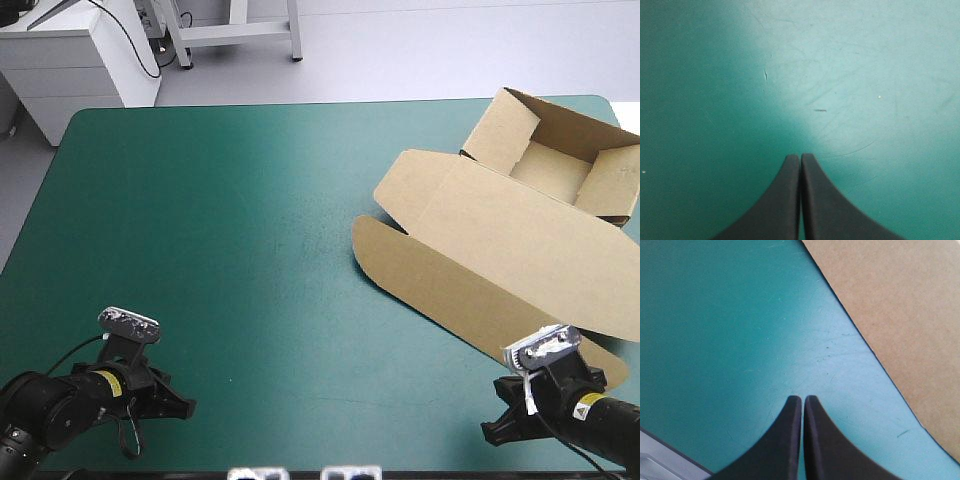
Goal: Fold the box
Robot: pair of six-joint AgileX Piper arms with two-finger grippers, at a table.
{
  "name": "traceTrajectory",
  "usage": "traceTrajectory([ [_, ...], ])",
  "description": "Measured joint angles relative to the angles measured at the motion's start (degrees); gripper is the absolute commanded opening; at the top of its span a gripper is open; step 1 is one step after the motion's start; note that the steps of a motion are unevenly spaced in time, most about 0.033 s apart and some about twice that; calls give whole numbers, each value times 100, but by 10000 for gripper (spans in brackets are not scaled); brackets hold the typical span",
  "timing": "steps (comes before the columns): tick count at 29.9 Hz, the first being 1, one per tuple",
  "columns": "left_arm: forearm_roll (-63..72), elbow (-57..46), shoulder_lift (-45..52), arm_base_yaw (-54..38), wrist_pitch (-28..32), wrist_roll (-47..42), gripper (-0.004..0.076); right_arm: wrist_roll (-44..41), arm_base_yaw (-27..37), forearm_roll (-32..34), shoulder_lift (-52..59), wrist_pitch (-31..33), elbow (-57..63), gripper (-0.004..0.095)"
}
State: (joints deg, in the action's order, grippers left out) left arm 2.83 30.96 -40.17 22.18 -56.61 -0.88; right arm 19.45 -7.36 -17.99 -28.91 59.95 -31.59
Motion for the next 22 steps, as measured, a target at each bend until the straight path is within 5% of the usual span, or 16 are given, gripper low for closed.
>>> traceTrajectory([
  [22,558,-257,0,0,-35,134,-8,-23,0,0,280,260,416,-1],
])
